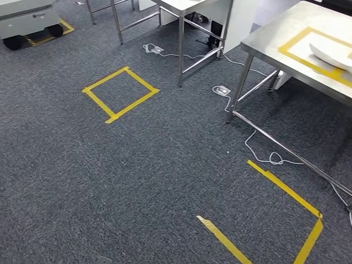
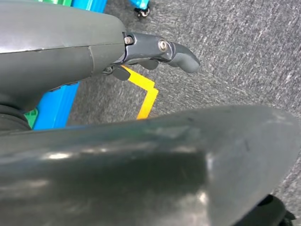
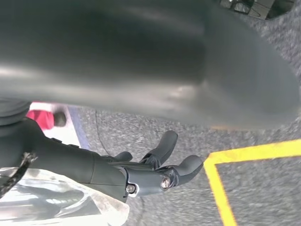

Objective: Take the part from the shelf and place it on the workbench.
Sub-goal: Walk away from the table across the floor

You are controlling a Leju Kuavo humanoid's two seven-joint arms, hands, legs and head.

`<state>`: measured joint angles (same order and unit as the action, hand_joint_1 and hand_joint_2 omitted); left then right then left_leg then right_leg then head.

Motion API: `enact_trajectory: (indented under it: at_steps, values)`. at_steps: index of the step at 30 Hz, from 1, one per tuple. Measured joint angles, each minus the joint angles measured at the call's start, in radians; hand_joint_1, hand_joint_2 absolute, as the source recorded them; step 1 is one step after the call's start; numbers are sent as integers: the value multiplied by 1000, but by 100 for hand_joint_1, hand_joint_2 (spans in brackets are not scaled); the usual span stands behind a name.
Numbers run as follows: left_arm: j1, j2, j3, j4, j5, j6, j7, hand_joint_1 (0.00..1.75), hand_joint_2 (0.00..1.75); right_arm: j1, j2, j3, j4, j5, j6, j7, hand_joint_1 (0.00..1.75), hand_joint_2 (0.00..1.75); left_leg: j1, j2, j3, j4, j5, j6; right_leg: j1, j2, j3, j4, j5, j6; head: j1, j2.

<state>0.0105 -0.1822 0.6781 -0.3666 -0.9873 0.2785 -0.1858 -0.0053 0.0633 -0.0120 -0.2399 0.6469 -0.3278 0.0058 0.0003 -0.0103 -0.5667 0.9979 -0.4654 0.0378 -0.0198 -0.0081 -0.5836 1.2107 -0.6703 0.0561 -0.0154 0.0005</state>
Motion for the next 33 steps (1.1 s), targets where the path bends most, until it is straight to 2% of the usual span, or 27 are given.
enact_trajectory:
  at_steps: [1,2,3,4,5,6,7,8,10,11,12,14,16,17,18,19,21,22,23,25,26,27,28,29,31,32,33]
  values:
    - [0,0,1,0,0,0,0,0,0,3,0,1,0,0,0,0,0,0,-2,-14,1,0,0,1,0,5,-34,56,-11,-1,0,0]
    - [0,-1,2,0,0,0,0,0,0,5,0,1,0,0,0,0,0,0,-3,-30,2,0,-1,2,1,7,-52,74,0,-2,0,0]
    - [0,-1,3,0,0,0,0,0,0,7,0,1,0,0,0,0,0,0,-4,-45,4,1,-2,2,1,10,-50,50,32,-4,0,0]
    - [0,-1,4,0,0,0,0,0,0,7,0,2,0,0,1,0,0,0,-5,-60,7,2,-3,1,0,21,-32,-11,78,-7,0,0]
    - [0,-1,5,0,0,0,0,0,0,7,0,2,0,0,2,0,0,0,-5,-74,8,3,-4,-1,-1,46,-7,-80,118,-11,0,0]
    - [-1,-2,5,0,0,0,0,0,0,7,-1,2,1,-1,4,0,0,0,-6,-87,7,6,-6,-4,-4,74,17,-146,145,-14,0,0]
    - [-3,-2,5,0,0,0,0,0,0,7,-1,2,1,-1,7,-1,0,0,-5,-99,3,9,-7,-9,-5,97,35,-187,157,-16,-1,0]
    - [-3,-2,5,0,0,0,0,0,0,6,-1,2,2,-1,9,-2,0,0,-4,-111,-2,11,-6,-15,-4,109,44,-203,156,-19,-1,0]
    - [-2,-2,6,1,0,0,0,0,0,5,0,3,2,-2,13,-4,0,0,1,-130,-10,13,-4,-28,-2,89,51,-209,155,-27,-1,0]
    - [0,-1,6,1,0,0,0,0,0,5,0,4,2,-2,14,-6,0,0,0,-116,-14,20,-8,-34,-3,76,54,-212,157,-33,-2,0]
    - [1,-1,6,1,0,1,0,0,0,6,0,4,2,-2,15,-7,0,0,-1,-90,-24,40,-22,-39,-4,61,57,-215,158,-39,-5,0]
    - [-3,-1,6,2,0,2,0,0,0,8,0,4,2,-2,16,-9,0,0,0,-25,-72,143,-79,-49,-3,28,63,-218,155,-48,-11,0]
    - [-6,-1,6,2,0,2,0,0,0,10,-1,4,2,-2,17,-13,0,0,6,-2,-132,266,-129,-57,0,-8,66,-218,150,-52,-13,0]
    - [-5,-1,6,3,0,3,0,0,0,10,-2,4,2,-2,17,-15,0,0,9,1,-145,292,-130,-60,0,-23,68,-218,148,-52,-13,0]
    - [-3,-1,6,3,0,3,0,0,0,9,-1,4,2,-2,18,-16,0,0,11,4,-138,279,-111,-61,0,-37,71,-218,145,-51,-13,0]
    - [-2,-1,6,4,0,3,0,0,0,8,-1,5,2,-2,18,-18,0,0,12,12,-111,228,-78,-61,0,-51,75,-218,142,-49,-14,0]
    - [-3,-1,6,4,0,3,0,0,0,7,-1,7,2,-1,17,-20,0,0,6,53,-41,93,-22,-54,3,-75,82,-217,134,-40,-14,0]
    - [-5,-1,6,4,0,3,0,0,0,6,-1,7,2,-1,17,-22,0,0,2,70,-18,47,-10,-48,6,-86,84,-217,129,-33,-13,0]
    - [-7,-1,6,4,0,2,0,0,0,6,-2,8,2,-1,16,-23,0,0,-2,81,-8,25,-11,-42,8,-96,85,-217,125,-27,-12,0]
    - [-6,0,6,4,0,2,0,0,0,2,-2,8,2,0,16,-25,0,0,-5,65,-7,19,-15,-29,9,-114,97,-222,119,-16,-10,0]
    - [-4,0,6,5,0,2,0,0,0,0,-2,9,2,1,16,-26,0,0,-4,55,-5,15,-13,-23,6,-105,101,-220,113,-11,-8,0]
    - [-3,0,6,5,0,1,0,0,0,-2,-2,9,2,2,15,-27,0,0,-3,44,-3,11,-11,-16,4,-82,97,-203,98,-8,-7,0]
    - [-3,0,7,5,0,0,0,0,0,-3,-2,10,2,3,14,-28,0,0,0,33,-1,7,-8,-10,2,-52,78,-164,74,-5,-5,0]
    - [-4,-1,7,5,0,0,0,0,0,-2,-2,10,2,4,13,-29,0,0,1,23,-1,6,-7,-6,1,-21,47,-104,42,-5,-3,0]
    - [-7,-3,7,5,0,0,-1,0,0,3,-2,12,2,5,11,-31,0,0,0,-4,-1,6,-8,-1,1,3,-29,37,-10,-5,-1,0]
    - [-7,-3,7,6,0,1,-1,0,0,5,-2,13,2,6,11,-32,0,0,-1,-20,0,7,-9,-1,2,6,-56,76,-11,-5,-1,0]
    - [-6,-4,7,6,0,2,-1,0,0,7,-2,14,2,7,10,-32,0,0,-1,-35,2,7,-9,-1,2,8,-65,74,10,-5,-1,0]
